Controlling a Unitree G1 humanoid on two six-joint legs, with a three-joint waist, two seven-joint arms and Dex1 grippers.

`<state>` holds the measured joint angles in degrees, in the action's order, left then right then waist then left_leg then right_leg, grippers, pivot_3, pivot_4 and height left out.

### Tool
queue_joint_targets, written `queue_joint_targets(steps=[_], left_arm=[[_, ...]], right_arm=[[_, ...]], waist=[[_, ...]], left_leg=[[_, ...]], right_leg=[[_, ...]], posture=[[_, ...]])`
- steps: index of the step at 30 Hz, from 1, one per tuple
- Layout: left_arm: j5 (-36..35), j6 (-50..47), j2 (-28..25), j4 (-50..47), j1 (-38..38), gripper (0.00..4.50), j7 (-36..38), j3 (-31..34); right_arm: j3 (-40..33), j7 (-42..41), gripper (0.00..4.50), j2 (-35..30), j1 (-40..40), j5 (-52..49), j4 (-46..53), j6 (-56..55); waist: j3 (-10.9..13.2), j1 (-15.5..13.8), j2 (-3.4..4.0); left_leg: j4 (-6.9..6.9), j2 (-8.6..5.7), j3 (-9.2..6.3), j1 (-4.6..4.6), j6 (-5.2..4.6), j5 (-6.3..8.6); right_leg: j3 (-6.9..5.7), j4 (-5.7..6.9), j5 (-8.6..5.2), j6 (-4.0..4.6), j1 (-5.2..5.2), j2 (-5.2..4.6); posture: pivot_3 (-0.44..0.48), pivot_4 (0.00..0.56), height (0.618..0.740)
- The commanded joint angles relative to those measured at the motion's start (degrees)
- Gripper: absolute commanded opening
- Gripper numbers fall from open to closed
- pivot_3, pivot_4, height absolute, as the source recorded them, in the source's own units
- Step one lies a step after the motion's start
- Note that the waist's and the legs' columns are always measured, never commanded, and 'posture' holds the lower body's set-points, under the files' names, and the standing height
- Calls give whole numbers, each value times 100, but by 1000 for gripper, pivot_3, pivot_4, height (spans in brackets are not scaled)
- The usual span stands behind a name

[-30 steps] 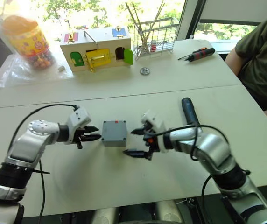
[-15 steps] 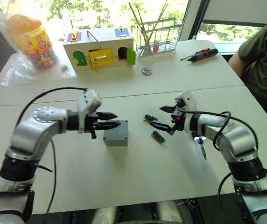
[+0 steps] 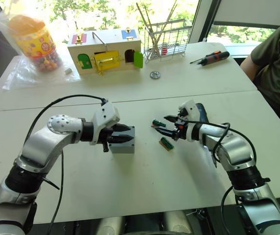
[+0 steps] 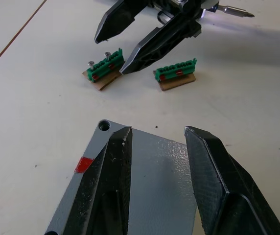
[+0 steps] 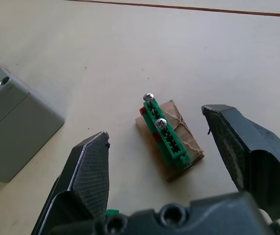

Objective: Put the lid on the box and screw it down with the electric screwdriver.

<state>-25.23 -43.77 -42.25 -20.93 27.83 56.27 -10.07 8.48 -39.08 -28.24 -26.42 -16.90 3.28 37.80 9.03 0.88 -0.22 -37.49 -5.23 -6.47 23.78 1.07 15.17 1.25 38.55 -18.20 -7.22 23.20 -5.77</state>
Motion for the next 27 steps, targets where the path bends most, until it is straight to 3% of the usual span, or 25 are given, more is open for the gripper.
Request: queue_joint_targets(steps=[1,2,3,5,10,27], left_arm=[[40,142,-80,-108,20,1707,38,51],[46,157,-84,-95,7,1707,43,50],[60,177,-89,-88,-17,1707,47,43],[104,217,-98,-72,-63,1707,61,14],[160,260,-96,-67,-116,1707,71,-13],[81,290,-96,214,-43,1707,86,191]], right_arm=[[-77,8,3489,34,-117,55,65,-132],[-51,9,3489,25,-122,105,41,-164],[-51,13,2929,36,-117,119,34,-174],[-95,40,2369,91,-122,106,19,-164],[-148,74,44,138,-123,89,15,-139],[-522,199,44,138,-265,-154,422,114]], waist=[[0,2,0],[0,3,0],[0,3,0],[0,7,0],[0,5,0],[0,12,0]], left_leg=[[0,0,0,0,0,0],[0,0,0,0,0,0],[0,0,0,0,0,0],[0,0,0,0,0,0],[0,0,0,0,0,0],[0,0,0,0,0,0]], right_leg=[[0,0,0,0,0,0],[0,0,0,0,0,0],[0,0,0,0,0,0],[0,0,0,0,0,0],[0,0,0,0,1,1],[0,1,0,0,1,1]], posture=[[0,150,740],[0,150,740],[0,150,740],[0,150,740],[0,150,740],[0,150,740]])
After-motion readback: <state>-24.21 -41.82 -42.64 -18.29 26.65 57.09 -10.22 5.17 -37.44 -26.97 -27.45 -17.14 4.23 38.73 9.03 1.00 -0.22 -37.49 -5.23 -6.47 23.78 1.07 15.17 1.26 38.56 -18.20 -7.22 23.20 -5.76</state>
